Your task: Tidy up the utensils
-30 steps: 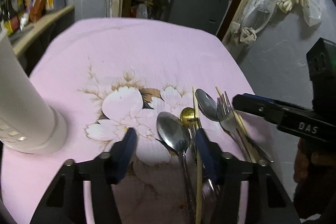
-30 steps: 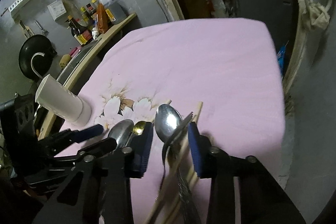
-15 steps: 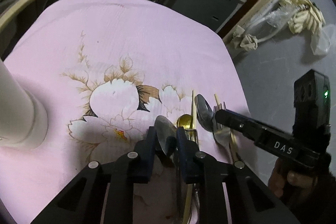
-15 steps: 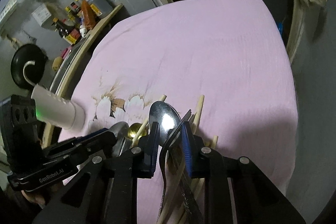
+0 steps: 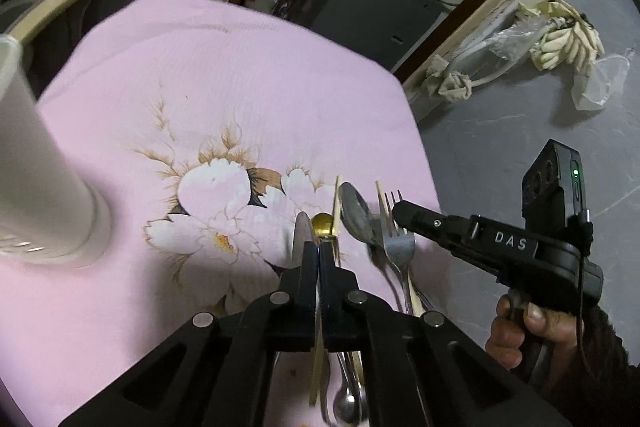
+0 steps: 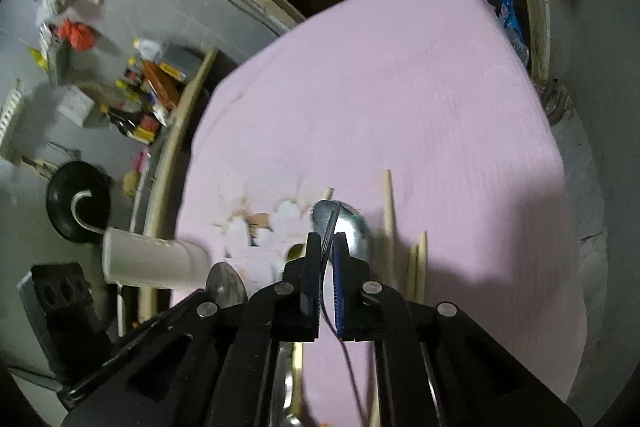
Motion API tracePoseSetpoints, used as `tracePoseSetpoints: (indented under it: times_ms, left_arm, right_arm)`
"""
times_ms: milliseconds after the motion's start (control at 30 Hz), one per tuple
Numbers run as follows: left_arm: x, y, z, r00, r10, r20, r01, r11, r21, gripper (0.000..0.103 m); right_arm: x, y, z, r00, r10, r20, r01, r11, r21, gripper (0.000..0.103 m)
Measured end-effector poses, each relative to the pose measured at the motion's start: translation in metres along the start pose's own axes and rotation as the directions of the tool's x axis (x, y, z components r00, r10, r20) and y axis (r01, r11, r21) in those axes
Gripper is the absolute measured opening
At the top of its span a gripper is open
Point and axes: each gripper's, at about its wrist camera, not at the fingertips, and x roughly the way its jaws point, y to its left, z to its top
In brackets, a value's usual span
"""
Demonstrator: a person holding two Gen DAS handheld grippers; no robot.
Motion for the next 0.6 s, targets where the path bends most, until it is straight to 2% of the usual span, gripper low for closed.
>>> tracePoseSetpoints:
  times_ms: [267,400,600]
  left_arm:
    - [-0.049,0.000,-0.015,0.998,-0.008,0.070,0.006,1.000,0.030,0.002]
    - [-0.076,0.002,-0.019,0.993,-0.051,0.108,0.045,0.998,0.053,0.002]
    - [-0.116,0.008,-0.018,0.980,-0.112,0.162,0.093,0.989,0.118,0.002]
  right_arm:
    - [-0.042,0.022,-0.037,0.995,0.065,0.075,-0.065,0.998,0.009,0.002]
    - [-0.062,0.031,-0.055,0.990,0.080,0.116,-0.081,0.997,0.002,0.002]
    - [-0.091,0.053,-0.074,0.971,0.076,0.229,-0.072,0.997,-0.026,0.002]
